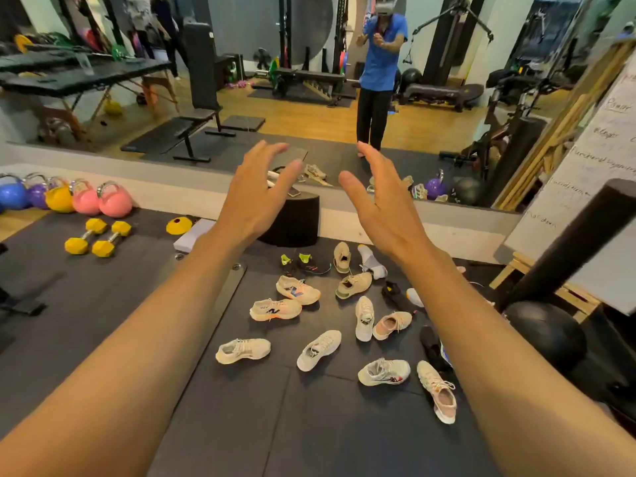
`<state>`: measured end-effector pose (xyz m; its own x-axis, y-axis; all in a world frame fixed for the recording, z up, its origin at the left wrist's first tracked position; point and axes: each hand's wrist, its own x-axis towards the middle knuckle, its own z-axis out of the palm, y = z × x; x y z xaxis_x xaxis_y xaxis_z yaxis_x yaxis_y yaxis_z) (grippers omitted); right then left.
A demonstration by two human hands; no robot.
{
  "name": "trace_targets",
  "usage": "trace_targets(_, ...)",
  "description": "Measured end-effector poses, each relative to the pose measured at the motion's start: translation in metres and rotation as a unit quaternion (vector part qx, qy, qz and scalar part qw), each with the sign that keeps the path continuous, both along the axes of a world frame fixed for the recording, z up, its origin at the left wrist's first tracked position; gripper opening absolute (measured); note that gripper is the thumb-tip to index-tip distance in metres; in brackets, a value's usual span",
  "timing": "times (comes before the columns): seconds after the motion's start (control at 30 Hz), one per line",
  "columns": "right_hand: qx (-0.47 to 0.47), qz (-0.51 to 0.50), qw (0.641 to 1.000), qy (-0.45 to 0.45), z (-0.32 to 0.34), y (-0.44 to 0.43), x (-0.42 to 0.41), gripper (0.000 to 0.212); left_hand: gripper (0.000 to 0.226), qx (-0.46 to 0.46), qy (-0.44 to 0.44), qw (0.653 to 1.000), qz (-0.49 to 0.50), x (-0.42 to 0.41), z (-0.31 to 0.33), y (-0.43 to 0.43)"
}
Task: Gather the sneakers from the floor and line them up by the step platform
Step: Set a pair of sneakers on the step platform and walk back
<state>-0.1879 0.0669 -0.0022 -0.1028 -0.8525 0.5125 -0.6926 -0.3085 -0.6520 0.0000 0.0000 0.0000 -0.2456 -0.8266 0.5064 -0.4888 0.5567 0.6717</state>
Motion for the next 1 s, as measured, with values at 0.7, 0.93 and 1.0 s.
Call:
trace_targets(0.7, 0.168, 0.029, 0.985, -0.011, -0.152, -0.201, 0.095, 0.062, 0.052, 0.178, -0.08, 0.978, 0.078, 0.079, -0.121, -0.156)
trace_targets(0.93, 0.218, -0.032, 0.975, -0.015, -0.199, -0.253, 0.171, 0.061, 0.052, 0.203, -0.113, 0.972, 0.032, 0.144, -0.167, -0.227)
trace_targets(1.0, 0.233, -0.054, 0.971, -0.029, -0.205, -0.261, 0.183, 0.061, 0.052, 0.219, -0.134, 0.966, 0.01, 0.15, -0.174, -0.247)
